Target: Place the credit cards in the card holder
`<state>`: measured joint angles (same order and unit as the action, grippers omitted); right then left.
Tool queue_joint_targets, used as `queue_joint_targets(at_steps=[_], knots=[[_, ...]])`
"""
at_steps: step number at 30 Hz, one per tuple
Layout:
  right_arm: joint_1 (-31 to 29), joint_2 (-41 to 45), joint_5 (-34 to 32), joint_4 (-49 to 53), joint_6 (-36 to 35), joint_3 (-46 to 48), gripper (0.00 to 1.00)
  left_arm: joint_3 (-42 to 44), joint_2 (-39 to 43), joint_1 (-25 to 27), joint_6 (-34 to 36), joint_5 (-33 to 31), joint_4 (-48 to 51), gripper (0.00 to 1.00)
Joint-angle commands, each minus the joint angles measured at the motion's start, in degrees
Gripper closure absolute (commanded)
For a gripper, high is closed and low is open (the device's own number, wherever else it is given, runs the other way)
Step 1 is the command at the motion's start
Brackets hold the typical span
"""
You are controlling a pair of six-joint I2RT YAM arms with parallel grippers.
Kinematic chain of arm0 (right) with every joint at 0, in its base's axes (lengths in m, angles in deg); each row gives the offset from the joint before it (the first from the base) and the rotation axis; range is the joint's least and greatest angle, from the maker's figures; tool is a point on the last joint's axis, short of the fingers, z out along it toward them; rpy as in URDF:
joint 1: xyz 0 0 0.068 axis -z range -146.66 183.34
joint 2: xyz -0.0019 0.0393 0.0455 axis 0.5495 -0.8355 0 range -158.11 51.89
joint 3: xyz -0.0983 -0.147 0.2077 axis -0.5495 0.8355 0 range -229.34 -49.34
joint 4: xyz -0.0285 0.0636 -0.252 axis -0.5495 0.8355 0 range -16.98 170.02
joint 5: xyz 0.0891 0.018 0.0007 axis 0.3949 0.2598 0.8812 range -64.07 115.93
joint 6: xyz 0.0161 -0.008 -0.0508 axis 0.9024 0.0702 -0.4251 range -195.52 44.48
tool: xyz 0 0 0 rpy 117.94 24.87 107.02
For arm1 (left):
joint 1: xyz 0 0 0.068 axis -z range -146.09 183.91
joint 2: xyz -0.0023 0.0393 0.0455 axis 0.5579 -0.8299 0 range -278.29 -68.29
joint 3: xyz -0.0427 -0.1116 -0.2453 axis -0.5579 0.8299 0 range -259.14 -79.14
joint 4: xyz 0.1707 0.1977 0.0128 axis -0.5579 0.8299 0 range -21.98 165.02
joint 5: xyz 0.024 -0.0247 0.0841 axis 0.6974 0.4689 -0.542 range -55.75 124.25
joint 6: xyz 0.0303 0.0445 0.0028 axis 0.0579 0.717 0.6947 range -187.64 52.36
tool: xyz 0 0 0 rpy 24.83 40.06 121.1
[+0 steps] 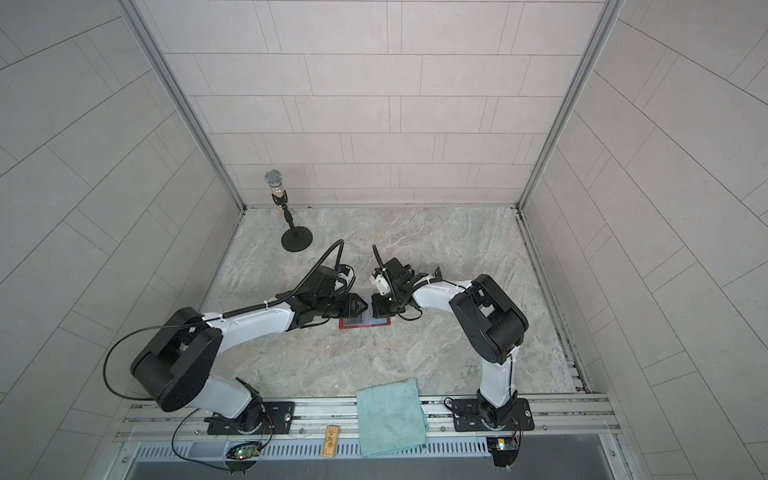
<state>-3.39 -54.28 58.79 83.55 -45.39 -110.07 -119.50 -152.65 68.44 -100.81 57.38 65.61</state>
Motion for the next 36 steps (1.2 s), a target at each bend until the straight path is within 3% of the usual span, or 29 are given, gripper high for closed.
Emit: queue_joint_targets(at_steps=[1, 10, 17, 23, 31, 36], knots=[[-1.7, -1.5, 1.3, 0.4, -1.1, -2.8, 0.89, 1.1, 4.6, 0.1, 2.6, -7.3, 5.8, 0.57], [-4.4, -5.4, -0.8, 3.7, -2.0, -7.8, 0.78, 3.8, 12.9, -0.5, 1.9, -18.4, 10.0, 0.56], [-4.5, -3.2, -2.4, 3.7, -2.2, -7.2, 0.77, 3.2, 10.5, -0.7, 2.7, -14.3, 8.6, 0.57], [-4.4, 0.2, -3.9, 4.3, -2.4, -6.6, 0.77, -0.6, 5.1, -0.7, 4.4, -6.8, 8.5, 0.6], [-2.8, 6.4, -10.4, 8.1, -4.2, -4.4, 0.77, -2.4, -2.6, -0.9, 3.0, -4.6, 6.7, 0.69], [0.7, 11.4, -14.1, 11.6, -5.6, -2.7, 0.77, -2.2, -4.9, -0.9, 2.2, -5.9, 6.0, 0.69]])
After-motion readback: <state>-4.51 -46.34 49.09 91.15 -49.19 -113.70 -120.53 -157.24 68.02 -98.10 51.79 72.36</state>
